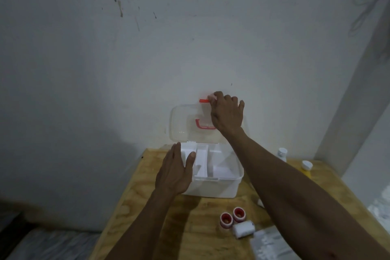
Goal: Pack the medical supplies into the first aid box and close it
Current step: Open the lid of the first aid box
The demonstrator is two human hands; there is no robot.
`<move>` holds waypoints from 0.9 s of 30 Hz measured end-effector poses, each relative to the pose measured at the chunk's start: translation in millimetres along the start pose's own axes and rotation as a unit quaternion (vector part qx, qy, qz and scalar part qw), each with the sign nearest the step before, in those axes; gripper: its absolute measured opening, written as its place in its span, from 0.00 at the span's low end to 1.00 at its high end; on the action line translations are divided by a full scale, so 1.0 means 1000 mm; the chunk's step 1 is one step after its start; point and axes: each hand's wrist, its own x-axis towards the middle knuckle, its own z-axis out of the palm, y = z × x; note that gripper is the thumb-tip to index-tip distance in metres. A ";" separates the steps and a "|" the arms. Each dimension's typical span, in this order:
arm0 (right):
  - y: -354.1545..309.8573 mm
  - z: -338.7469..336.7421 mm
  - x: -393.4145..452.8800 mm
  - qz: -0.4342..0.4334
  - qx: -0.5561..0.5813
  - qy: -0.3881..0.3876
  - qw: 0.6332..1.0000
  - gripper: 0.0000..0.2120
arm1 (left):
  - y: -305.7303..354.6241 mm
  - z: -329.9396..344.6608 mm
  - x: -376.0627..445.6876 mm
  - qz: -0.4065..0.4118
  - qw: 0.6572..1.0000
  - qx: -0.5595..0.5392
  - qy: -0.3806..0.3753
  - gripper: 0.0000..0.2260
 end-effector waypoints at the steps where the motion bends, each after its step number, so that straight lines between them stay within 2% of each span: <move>1: 0.000 -0.002 0.001 0.002 0.007 -0.004 1.000 0.21 | 0.001 -0.001 -0.001 0.002 1.000 -0.001 -0.001 0.33; 16: 0.009 -0.028 -0.007 -0.015 0.052 -0.083 0.995 0.21 | -0.001 -0.001 0.002 -0.014 1.000 0.004 -0.023 0.36; 22: 0.016 -0.055 -0.032 -0.018 0.143 -0.033 0.989 0.20 | 0.004 -0.006 -0.003 -0.005 1.000 0.017 -0.022 0.37; 27: 0.026 -0.084 -0.074 -0.013 0.201 -0.050 0.978 0.18 | 0.004 -0.009 -0.003 -0.008 0.999 0.034 -0.030 0.38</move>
